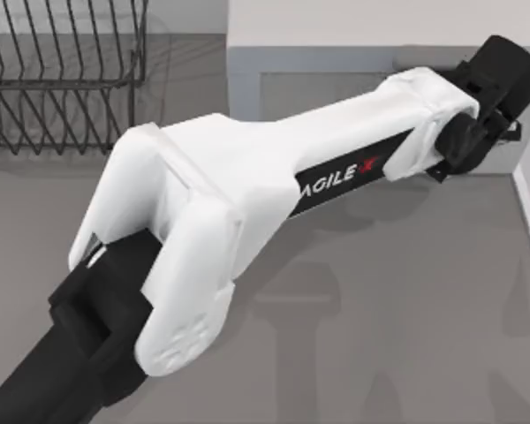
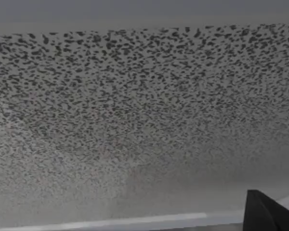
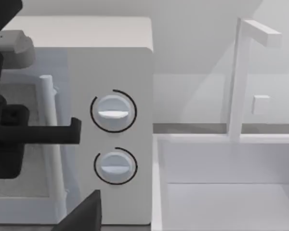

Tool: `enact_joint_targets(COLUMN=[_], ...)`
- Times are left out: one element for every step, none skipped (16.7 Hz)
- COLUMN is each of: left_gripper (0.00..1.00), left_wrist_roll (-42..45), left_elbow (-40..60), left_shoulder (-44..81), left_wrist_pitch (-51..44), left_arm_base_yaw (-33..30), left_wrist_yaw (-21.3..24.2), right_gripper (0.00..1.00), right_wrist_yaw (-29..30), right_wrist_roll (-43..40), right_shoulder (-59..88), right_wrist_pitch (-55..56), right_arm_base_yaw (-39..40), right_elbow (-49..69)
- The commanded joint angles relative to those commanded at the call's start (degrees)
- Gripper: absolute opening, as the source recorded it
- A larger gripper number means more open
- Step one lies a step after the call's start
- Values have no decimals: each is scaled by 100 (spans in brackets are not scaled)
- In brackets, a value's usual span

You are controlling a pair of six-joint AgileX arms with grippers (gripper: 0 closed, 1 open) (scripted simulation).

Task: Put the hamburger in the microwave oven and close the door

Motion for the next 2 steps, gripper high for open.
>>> enact_joint_targets(left_gripper=[0, 0], left_wrist_roll=[25, 29], left_elbow=[65, 75], left_shoulder=[49, 56], left_wrist_pitch=[-20, -23], left_arm_base_yaw=[27, 31], left_wrist_yaw=[16, 18], right_gripper=[100, 100], right_wrist_yaw=[0, 0], right_wrist_roll=[0, 0], right_shoulder=[0, 0], right_wrist_pitch=[0, 0], right_arm_base_yaw=[0, 0], right_elbow=[0, 0])
